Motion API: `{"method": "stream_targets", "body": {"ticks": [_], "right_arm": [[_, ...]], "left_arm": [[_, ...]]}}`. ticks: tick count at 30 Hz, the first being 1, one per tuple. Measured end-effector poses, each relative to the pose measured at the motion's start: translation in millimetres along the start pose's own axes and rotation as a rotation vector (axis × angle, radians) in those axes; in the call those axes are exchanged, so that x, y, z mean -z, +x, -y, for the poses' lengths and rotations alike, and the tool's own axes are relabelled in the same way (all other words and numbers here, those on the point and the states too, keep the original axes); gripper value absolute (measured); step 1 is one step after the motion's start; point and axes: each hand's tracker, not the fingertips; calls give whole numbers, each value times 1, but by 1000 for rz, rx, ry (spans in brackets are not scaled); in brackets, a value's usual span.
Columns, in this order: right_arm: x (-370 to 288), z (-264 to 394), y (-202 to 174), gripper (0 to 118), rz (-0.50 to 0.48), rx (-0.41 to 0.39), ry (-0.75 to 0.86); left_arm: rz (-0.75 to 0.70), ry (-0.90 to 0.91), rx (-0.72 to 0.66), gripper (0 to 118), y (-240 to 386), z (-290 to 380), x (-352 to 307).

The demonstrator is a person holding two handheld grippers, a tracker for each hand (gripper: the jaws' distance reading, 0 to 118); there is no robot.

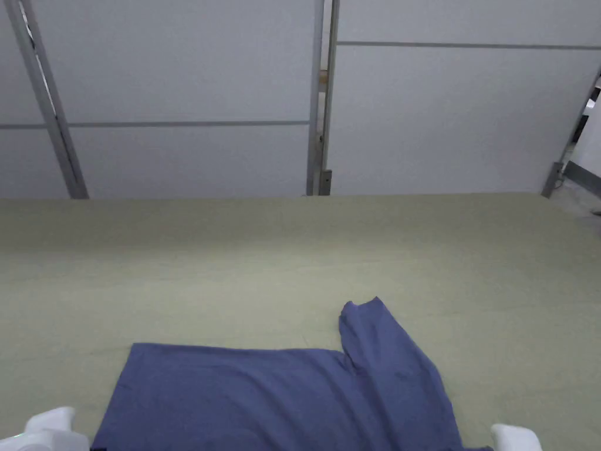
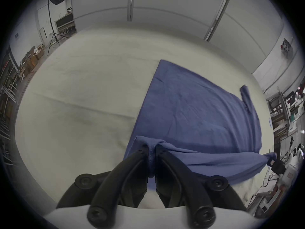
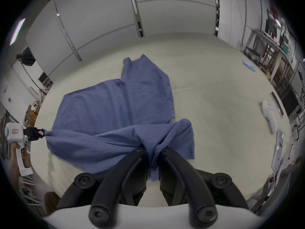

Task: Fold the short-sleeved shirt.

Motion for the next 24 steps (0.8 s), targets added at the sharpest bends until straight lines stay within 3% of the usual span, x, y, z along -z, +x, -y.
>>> {"method": "stream_targets", "body": {"ticks": [3, 9, 10, 11, 12, 13, 14, 15, 16, 19, 20, 21, 22, 23, 24], "right_arm": [[36, -7, 2, 15, 21, 29, -45], [58, -12, -3, 16, 44, -26, -39], [56, -10, -2, 22, 45, -28, -21], [52, -10, -3, 47, 53, -32, -2], [43, -10, -4, 79, 76, -38, 52], [30, -7, -3, 105, 68, -26, 110], [16, -4, -3, 118, 49, -21, 168], [-1, 0, -3, 118, 37, -12, 248], [-19, 6, -5, 118, 49, 2, 351], [-73, 23, -8, 118, 62, 49, 548], [-84, 28, -8, 109, 50, 55, 581], [-98, 32, -10, 90, 24, 46, 607], [-107, 35, -12, 51, 10, 39, 619], [-119, 40, -15, 4, 8, 39, 639], [-129, 45, -20, 3, 31, 34, 654]], "left_arm": [[-13, -30, -48, 8, 6, -14, 36], [-20, -32, -26, 8, 6, -11, 48], [-10, -16, -24, 8, 5, -9, 45], [-4, -9, -22, 9, 4, -8, 42], [30, 47, -18, 14, 1, -4, 28], [52, 95, -21, 27, -5, 2, 12], [77, 177, -20, 75, -8, 6, -1], [96, 296, -14, 111, -12, 14, -23], [116, 380, -15, 118, -16, 22, -40], [155, 632, -34, 118, -23, 57, -108], [162, 666, -33, 117, -25, 66, -120], [177, 700, -28, 107, -27, 68, -128], [174, 737, -16, 80, -27, 78, -140], [159, 767, 6, 15, -26, 88, -151], [130, 799, 23, 1, -24, 98, -159]]}}
